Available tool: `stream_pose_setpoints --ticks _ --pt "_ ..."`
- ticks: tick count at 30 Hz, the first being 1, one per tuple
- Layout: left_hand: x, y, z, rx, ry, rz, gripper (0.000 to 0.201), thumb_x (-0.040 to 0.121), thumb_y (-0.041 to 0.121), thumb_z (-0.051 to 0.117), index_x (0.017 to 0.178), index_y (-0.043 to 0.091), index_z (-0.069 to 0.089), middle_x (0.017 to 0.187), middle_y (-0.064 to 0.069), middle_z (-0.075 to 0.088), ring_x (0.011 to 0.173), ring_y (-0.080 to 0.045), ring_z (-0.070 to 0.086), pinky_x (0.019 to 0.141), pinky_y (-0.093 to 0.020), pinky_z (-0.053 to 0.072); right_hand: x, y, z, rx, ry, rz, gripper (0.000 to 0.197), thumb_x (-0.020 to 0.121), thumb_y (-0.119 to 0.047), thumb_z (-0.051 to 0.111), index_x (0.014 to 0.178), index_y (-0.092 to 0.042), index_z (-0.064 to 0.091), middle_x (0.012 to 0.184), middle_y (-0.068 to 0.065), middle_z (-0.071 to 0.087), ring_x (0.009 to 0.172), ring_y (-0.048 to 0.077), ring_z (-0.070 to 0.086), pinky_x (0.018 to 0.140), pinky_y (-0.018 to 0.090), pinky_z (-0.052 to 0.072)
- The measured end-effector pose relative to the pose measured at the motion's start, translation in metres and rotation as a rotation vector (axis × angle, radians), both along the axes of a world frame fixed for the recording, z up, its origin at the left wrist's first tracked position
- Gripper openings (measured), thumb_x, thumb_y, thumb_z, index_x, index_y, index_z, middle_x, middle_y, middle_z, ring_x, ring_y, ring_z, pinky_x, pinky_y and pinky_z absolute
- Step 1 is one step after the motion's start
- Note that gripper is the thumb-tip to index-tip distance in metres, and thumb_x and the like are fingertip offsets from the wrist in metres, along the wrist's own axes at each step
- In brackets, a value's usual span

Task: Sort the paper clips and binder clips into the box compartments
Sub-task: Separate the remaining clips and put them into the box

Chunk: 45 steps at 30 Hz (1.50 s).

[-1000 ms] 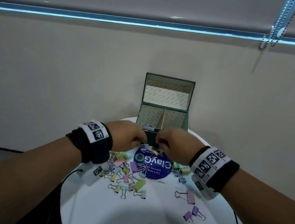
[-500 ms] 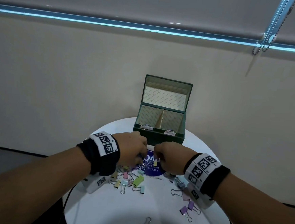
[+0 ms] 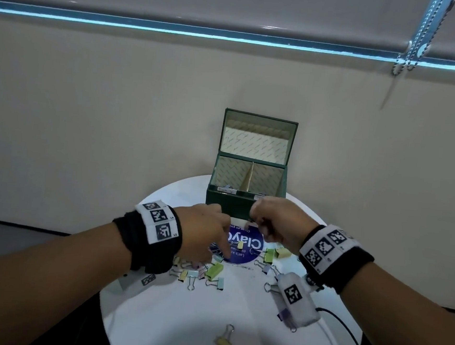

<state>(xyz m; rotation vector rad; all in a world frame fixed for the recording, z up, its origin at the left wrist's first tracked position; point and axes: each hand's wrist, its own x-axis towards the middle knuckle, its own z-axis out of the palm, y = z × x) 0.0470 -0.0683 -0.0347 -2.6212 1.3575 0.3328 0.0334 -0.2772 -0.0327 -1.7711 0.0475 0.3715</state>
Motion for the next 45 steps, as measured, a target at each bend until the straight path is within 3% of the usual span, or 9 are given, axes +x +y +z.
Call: stream_pose_setpoints --ticks 3,5,11,17,23,26,30,37,45 --pt "-0.001 -0.003 -0.004 -0.009 -0.09 -0.084 0.026 0.089 0.036 0.064 0.114 0.042 0.068 0.11 0.008 0.056 0.103 -0.017 0.043 0.084 -0.037 0.047 -0.001 0.014 -0.006 -0.922 -0.263 0.367 0.016 0.086 -0.029 0.071 0.096 -0.018 0.066 0.091 -0.003 0.066 0.083 0.015 0.063 0.071 0.027 0.054" --pt "-0.001 -0.002 -0.007 -0.034 -0.093 -0.07 0.021 0.088 0.036 0.065 0.108 0.037 0.07 0.105 0.009 0.056 0.099 -0.016 0.044 0.082 -0.037 0.049 -0.005 0.024 -0.01 -1.162 -0.298 0.471 0.03 0.084 -0.035 0.072 0.11 -0.021 0.064 0.103 -0.001 0.066 0.094 0.017 0.062 0.079 0.029 0.053" --pt "0.013 0.015 0.014 -0.365 0.081 0.141 0.01 0.087 0.041 0.069 0.092 0.033 0.065 0.101 0.016 0.052 0.093 -0.003 0.051 0.084 -0.025 0.047 0.004 0.024 0.001 -1.113 -0.308 0.504 0.014 0.084 -0.027 0.067 0.096 -0.021 0.061 0.095 -0.003 0.065 0.088 0.018 0.061 0.073 0.028 0.053" --pt "0.062 0.008 0.055 -0.693 -0.082 0.409 0.008 0.089 0.033 0.07 0.087 0.029 0.063 0.086 0.013 0.063 0.079 -0.005 0.058 0.069 -0.023 0.044 0.051 0.016 0.059 -0.854 -0.475 0.108 0.012 0.087 -0.025 0.068 0.095 -0.017 0.062 0.087 -0.003 0.061 0.076 0.014 0.058 0.068 0.027 0.052" --pt "0.091 0.0 0.058 -0.707 -0.074 0.531 0.013 0.089 0.036 0.07 0.098 0.027 0.069 0.089 0.012 0.065 0.085 -0.01 0.061 0.078 -0.026 0.048 0.075 0.03 0.06 -0.952 -0.491 0.127 0.042 0.087 -0.028 0.069 0.127 -0.021 0.059 0.121 0.0 0.062 0.108 0.02 0.06 0.09 0.033 0.051" --pt "0.077 0.011 0.045 -0.64 -0.091 0.474 0.005 0.092 0.032 0.065 0.097 0.031 0.066 0.087 0.013 0.064 0.083 -0.01 0.061 0.077 -0.028 0.051 0.059 0.013 0.054 -0.962 -0.573 0.074 0.041 0.087 -0.023 0.071 0.127 -0.023 0.061 0.128 0.002 0.057 0.106 0.02 0.061 0.092 0.036 0.054" --pt "0.035 0.035 0.022 -0.346 -0.121 0.306 0.008 0.094 0.038 0.057 0.098 0.035 0.064 0.09 0.017 0.056 0.082 -0.007 0.055 0.075 -0.029 0.048 0.01 -0.024 0.033 -0.935 -0.599 0.223 0.011 0.09 -0.017 0.063 0.087 -0.027 0.064 0.088 -0.01 0.065 0.079 0.008 0.06 0.074 0.028 0.054" --pt "-0.011 0.057 -0.012 -0.387 0.015 0.086 0.031 0.085 0.037 0.049 0.108 0.04 0.071 0.097 0.019 0.058 0.094 0.003 0.041 0.082 -0.016 0.038 -0.046 -0.057 -0.014 -1.198 -0.231 0.44 0.042 0.084 -0.063 0.062 0.082 -0.021 0.061 0.079 -0.005 0.066 0.075 0.015 0.06 0.065 0.029 0.046" --pt "-0.024 0.029 -0.021 -0.343 -0.015 -0.016 0.037 0.086 0.047 0.061 0.122 0.039 0.066 0.101 0.009 0.059 0.1 -0.012 0.048 0.086 -0.029 0.044 -0.047 -0.055 -0.022 -1.063 -0.202 0.412 0.007 0.084 -0.032 0.064 0.083 -0.025 0.065 0.083 -0.007 0.069 0.08 0.014 0.063 0.072 0.027 0.052"
